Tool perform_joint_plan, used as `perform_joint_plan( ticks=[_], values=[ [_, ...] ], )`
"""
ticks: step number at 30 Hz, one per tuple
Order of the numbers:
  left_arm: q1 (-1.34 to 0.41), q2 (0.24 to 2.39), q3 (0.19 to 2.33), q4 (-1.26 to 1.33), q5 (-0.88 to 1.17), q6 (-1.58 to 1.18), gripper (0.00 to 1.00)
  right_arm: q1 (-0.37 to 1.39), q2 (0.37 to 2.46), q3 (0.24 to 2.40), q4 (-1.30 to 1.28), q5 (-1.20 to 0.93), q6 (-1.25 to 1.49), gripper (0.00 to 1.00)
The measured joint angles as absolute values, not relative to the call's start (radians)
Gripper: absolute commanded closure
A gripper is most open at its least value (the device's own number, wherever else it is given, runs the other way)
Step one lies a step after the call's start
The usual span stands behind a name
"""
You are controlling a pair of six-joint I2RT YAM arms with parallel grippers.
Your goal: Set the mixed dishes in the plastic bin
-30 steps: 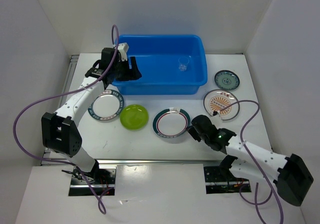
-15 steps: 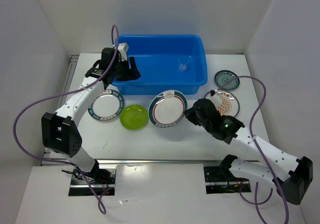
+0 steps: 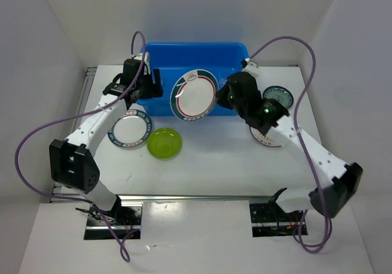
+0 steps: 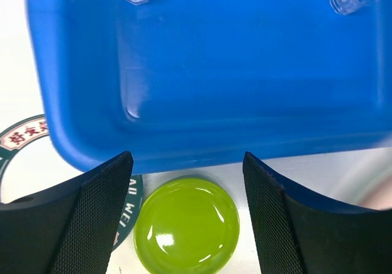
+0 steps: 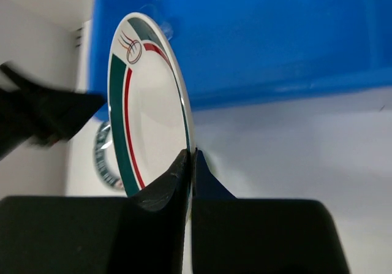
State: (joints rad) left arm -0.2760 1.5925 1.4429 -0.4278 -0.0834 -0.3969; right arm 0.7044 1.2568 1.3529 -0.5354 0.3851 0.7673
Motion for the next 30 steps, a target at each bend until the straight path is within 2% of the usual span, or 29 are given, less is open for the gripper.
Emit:
perform_joint_plan(
  ticks=[11, 30],
  values=[
    [-0.276, 1.552, 1.445, -0.431, -0.146, -0.39, 0.2, 0.448, 1.669, 1.598, -0.495, 0.352, 0.564, 1.0],
    [-0.276, 1.552, 1.444, -0.442, -0.158, -0.387, 0.2, 0.429, 2.251, 2.108, -0.492, 0.287, 0.471, 1.0]
  ],
)
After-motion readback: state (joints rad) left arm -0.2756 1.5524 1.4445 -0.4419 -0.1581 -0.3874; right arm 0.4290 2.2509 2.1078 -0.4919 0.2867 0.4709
